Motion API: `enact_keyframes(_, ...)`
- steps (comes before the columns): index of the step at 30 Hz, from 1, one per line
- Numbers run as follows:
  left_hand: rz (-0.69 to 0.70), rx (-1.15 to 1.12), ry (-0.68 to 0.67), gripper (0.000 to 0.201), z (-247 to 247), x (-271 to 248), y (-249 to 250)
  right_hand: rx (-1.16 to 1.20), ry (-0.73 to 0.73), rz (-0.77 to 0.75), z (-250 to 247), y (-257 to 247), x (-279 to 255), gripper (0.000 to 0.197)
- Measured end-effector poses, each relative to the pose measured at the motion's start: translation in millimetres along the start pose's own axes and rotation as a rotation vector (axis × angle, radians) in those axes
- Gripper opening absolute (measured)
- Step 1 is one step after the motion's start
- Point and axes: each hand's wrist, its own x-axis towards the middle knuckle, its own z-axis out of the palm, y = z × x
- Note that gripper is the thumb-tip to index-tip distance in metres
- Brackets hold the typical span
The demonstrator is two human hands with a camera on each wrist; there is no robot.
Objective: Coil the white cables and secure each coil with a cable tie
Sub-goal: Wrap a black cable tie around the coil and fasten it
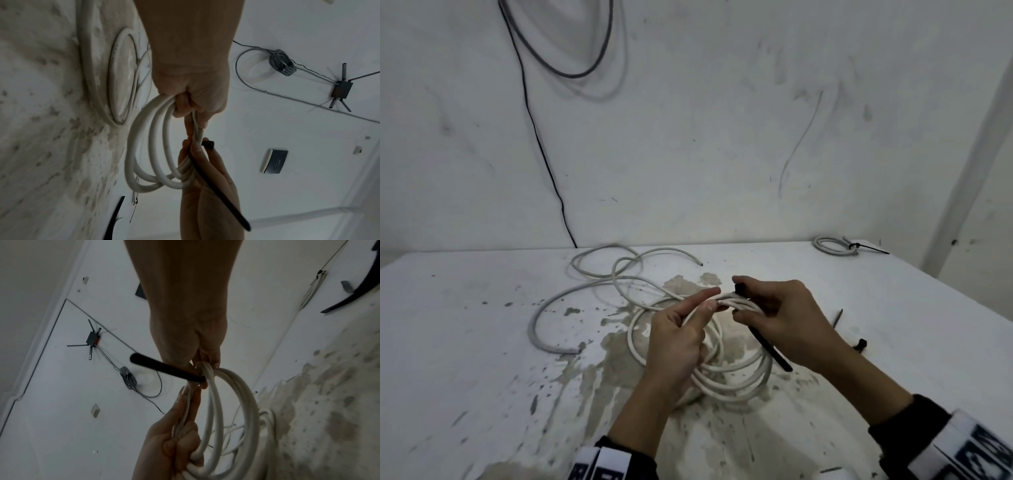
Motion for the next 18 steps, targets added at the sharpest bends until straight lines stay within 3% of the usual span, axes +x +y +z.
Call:
enact_keyframes(6, 0.029, 0.105, -0.085, 0.024, -4, 0, 7, -0.063, 0.020, -0.049, -1, -6, 8, 0.036)
enact_keyframes(12, 0.150, 0.614, -0.195, 0.040, -23, 6, 1, -0.138, -0.118, -0.046, 3, 1, 8, 0.031)
enact_keyframes(15, 0.163, 0.640, -0.311, 0.043, -17, 2, -2, -0.131, -0.148, 0.005, 6, 10, 6, 0.023)
enact_keyframes(18, 0.170, 0.614, -0.274, 0.035, -11, 2, -6, 0.008, -0.172, 0.071, 6, 12, 5, 0.024)
